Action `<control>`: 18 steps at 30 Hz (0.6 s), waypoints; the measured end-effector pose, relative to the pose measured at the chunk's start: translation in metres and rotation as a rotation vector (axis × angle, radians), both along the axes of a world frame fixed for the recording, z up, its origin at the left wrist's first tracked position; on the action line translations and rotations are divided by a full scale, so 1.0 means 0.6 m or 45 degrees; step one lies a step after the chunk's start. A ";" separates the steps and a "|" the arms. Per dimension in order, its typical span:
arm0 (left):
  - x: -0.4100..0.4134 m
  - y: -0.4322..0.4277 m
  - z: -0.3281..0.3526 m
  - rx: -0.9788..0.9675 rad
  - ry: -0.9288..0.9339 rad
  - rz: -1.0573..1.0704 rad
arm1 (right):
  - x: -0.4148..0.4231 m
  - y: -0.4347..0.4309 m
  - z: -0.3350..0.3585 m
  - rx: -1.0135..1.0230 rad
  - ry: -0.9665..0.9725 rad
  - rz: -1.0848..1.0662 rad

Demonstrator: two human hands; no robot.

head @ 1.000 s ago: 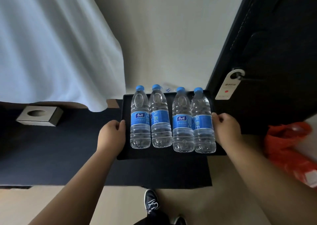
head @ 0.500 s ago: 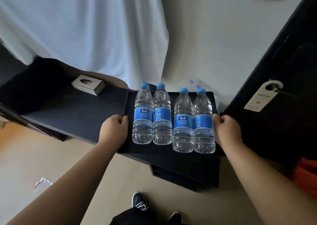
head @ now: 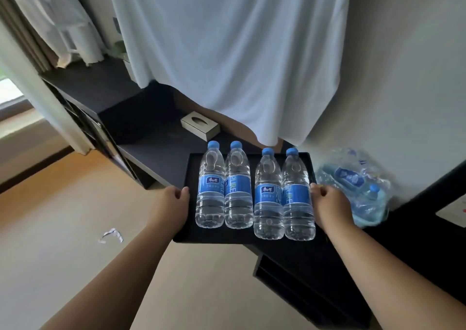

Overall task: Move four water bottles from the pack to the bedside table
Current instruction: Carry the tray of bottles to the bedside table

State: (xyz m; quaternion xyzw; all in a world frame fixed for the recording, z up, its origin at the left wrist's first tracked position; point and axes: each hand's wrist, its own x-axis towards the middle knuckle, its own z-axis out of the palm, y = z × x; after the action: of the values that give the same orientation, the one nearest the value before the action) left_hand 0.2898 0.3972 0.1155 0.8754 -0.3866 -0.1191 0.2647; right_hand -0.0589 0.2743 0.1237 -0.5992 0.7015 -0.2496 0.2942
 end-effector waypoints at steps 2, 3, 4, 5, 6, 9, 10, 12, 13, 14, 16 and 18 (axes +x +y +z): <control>0.041 0.025 0.005 -0.032 -0.010 0.037 | 0.047 0.003 0.001 0.019 0.008 0.052; 0.062 0.038 0.008 -0.042 -0.019 0.066 | 0.071 0.005 0.001 0.024 0.011 0.081; 0.083 0.052 0.011 -0.041 -0.024 0.095 | 0.097 0.007 0.001 0.029 0.009 0.103; 0.104 0.066 0.013 -0.033 -0.027 0.123 | 0.123 0.010 0.002 0.036 0.006 0.128; 0.125 0.079 0.014 -0.024 -0.031 0.147 | 0.149 0.013 0.004 0.044 0.002 0.152; 0.190 0.124 0.017 -0.007 -0.010 0.223 | 0.230 0.024 0.002 0.043 -0.004 0.218; 0.198 0.131 0.016 -0.011 -0.005 0.227 | 0.241 0.026 0.004 0.048 -0.010 0.222; 0.241 0.163 0.017 0.001 0.010 0.278 | 0.296 0.038 0.001 0.076 -0.025 0.270; 0.264 0.179 0.015 0.004 0.015 0.307 | 0.325 0.046 0.000 0.089 -0.031 0.293; 0.286 0.196 0.014 0.003 0.017 0.327 | 0.353 0.054 -0.001 0.100 -0.033 0.314; 0.327 0.229 0.011 0.008 0.015 0.365 | 0.408 0.068 -0.001 0.097 -0.032 0.362; 0.363 0.261 0.009 0.016 0.007 0.404 | 0.459 0.079 -0.003 0.092 -0.023 0.413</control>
State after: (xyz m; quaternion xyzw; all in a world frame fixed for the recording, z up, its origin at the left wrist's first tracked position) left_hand 0.5079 0.5540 0.1207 0.9268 -0.2420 -0.0804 0.2756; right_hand 0.2166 0.3218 0.1218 -0.6914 0.6014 -0.1788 0.3582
